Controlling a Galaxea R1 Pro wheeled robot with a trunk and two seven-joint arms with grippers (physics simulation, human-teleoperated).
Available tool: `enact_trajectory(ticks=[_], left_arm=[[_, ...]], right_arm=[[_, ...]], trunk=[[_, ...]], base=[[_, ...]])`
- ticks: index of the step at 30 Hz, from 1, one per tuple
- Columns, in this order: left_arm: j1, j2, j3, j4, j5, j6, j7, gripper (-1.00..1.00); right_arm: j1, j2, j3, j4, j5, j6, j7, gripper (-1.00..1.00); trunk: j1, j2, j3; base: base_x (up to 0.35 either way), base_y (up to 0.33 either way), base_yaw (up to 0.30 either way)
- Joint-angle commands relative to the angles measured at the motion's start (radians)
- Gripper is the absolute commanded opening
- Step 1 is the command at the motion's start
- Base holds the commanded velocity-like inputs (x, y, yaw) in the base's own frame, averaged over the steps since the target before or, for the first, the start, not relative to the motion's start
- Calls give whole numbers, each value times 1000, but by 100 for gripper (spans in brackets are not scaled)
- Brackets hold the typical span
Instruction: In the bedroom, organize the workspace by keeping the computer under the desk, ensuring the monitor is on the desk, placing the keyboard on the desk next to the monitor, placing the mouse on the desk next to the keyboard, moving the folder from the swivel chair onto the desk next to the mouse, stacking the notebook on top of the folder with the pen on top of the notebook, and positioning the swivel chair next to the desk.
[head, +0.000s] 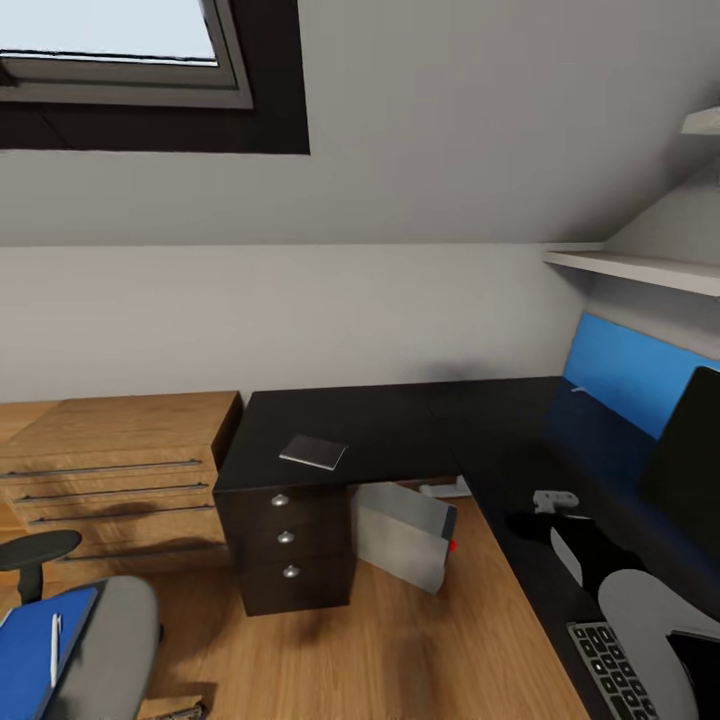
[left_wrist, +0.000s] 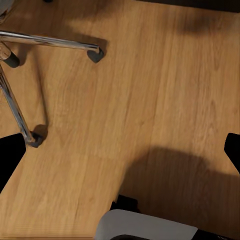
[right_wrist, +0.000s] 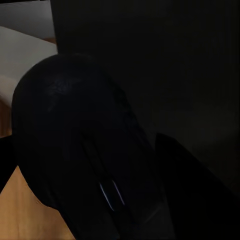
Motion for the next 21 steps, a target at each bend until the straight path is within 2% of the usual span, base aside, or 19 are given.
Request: enact_trajectory(ticks=[1, 6, 11, 21], left_arm=[[0, 0, -9, 0, 4, -3, 5, 100], [0, 0, -9, 0, 5, -3, 4, 100], [0, 0, -9, 0, 5, -3, 3, 100], [0, -1, -9, 0, 4, -3, 3, 100]], right_arm=[[0, 0, -8, -2, 16, 3, 6, -100], [0, -6, -7, 9, 32, -5, 5, -100], [0, -10, -7, 19, 65, -7, 2, -100], [0, -28, -7, 34, 71, -4, -1, -100]], trunk=[[0, -1, -1], [0, -1, -1], [0, -1, -1], [0, -1, -1]], base=[[-75, 0, 0], [-49, 0, 0], [-118, 0, 0], [-101, 0, 0]])
